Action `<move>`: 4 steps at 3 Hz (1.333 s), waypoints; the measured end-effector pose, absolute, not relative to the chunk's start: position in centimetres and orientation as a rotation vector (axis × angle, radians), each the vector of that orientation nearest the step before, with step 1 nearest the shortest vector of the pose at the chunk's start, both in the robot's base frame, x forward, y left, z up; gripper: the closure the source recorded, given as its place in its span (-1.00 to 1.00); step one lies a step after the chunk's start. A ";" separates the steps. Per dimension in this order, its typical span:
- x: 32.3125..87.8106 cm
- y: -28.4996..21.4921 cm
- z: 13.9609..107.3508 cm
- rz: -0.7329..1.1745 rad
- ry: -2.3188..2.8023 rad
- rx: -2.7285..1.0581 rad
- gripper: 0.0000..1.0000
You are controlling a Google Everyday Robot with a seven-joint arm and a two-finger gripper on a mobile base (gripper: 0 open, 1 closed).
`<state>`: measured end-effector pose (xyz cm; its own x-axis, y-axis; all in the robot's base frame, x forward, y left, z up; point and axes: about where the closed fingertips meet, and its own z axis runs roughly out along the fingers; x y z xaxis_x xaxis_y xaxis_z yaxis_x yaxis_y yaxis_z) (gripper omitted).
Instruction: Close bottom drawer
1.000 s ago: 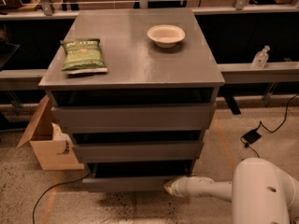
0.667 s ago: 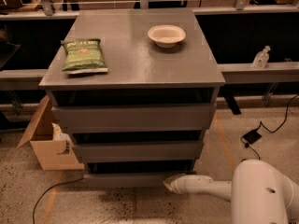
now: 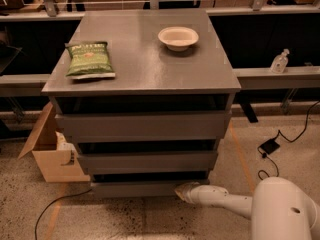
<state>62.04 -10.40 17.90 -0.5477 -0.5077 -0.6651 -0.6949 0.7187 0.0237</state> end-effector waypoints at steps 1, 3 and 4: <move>63.0 -10.3 18.5 0.378 2.233 -0.899 1.00; 61.6 -11.0 18.4 0.402 2.258 -0.913 1.00; 60.2 -12.9 17.8 0.412 2.328 -0.912 1.00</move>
Offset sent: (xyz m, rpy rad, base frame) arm 0.0151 -0.0034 0.0107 0.0283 -0.0569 0.0046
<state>60.16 -12.89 17.76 -0.5852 -0.5093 -0.6310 -0.6950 0.7160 0.0666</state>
